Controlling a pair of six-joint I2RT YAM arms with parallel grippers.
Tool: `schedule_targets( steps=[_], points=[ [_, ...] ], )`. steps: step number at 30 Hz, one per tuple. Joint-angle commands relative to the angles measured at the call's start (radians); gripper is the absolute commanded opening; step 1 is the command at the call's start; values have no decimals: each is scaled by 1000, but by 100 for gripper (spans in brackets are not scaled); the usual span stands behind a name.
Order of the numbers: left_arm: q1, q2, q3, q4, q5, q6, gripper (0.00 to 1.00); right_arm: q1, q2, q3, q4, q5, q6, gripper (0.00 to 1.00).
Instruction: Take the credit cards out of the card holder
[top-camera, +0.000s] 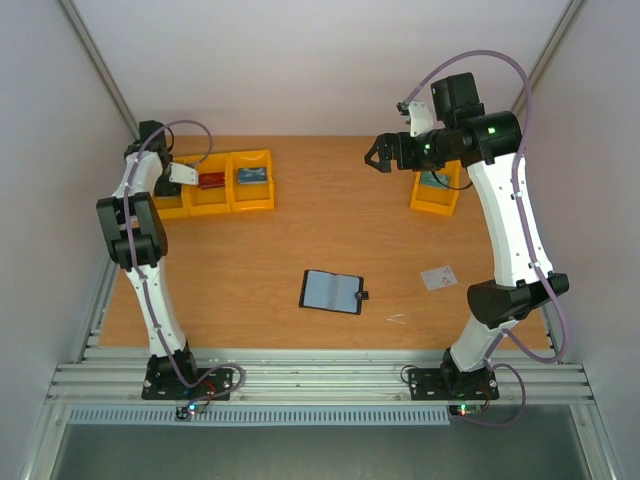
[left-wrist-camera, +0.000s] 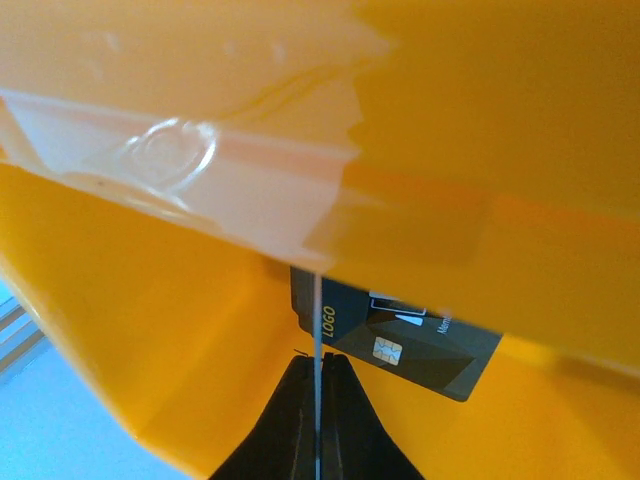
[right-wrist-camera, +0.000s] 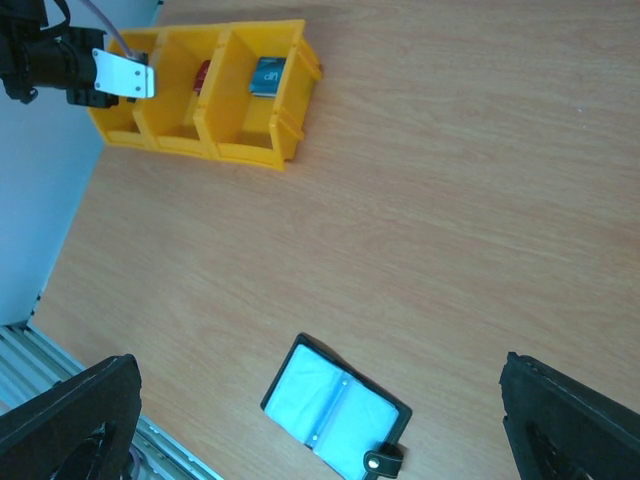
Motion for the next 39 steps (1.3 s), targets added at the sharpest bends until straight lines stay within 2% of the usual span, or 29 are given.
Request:
schedule_targets(
  steps=[1,5,11,15,18,27,31,35,36,39],
  points=[
    [11,-10,0,38,-9,15,0,-8,-18,5,-12,5,-21,98],
    [10,-21,-9,9,6,18,2,-7,-19,5,-15,15,-21,98],
    [11,-33,-17,-61,35,18,17,-7,-11,11,-7,0,-18,98],
    [11,-35,-10,-125,46,22,33,-7,-10,11,-7,-4,-16,99],
    [11,-31,10,-157,52,8,41,-7,-10,11,-8,-7,-17,98],
    [11,-37,86,-197,77,-37,57,-7,-22,0,-5,-3,-18,98],
    [11,-72,145,-238,109,-149,71,-22,-86,-95,81,37,-8,98],
    [9,-157,178,-269,161,-299,96,-90,-194,-266,229,6,49,99],
    [8,-186,183,-281,181,-349,99,-113,-231,-321,275,-1,68,99],
    [6,-274,184,-310,269,-512,99,-178,-348,-487,431,-16,119,99]
  ],
)
